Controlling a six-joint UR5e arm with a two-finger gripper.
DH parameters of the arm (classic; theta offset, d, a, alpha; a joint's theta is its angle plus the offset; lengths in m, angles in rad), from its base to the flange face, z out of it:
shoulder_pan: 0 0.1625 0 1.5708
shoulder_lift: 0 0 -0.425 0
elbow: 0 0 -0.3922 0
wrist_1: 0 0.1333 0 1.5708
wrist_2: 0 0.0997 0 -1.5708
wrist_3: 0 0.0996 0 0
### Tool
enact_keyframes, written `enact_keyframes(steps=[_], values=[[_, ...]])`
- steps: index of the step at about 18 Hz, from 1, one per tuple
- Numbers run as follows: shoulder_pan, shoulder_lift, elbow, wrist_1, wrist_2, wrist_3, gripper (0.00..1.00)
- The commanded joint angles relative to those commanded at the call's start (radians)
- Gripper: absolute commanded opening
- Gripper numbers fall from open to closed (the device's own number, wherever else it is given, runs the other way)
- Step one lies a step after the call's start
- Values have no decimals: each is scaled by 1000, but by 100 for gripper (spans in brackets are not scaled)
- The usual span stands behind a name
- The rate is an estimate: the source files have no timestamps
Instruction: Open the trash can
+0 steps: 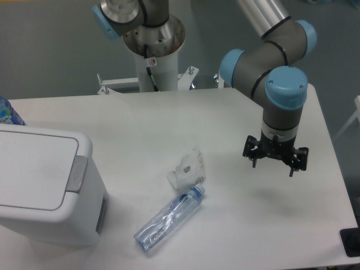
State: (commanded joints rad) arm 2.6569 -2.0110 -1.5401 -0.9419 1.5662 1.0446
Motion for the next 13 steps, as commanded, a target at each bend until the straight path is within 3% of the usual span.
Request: enact_keyframes(steps=[10, 13], values=[[-1, 8, 44, 0, -89, -12, 100], [-9, 29, 58, -2, -149, -115, 100]])
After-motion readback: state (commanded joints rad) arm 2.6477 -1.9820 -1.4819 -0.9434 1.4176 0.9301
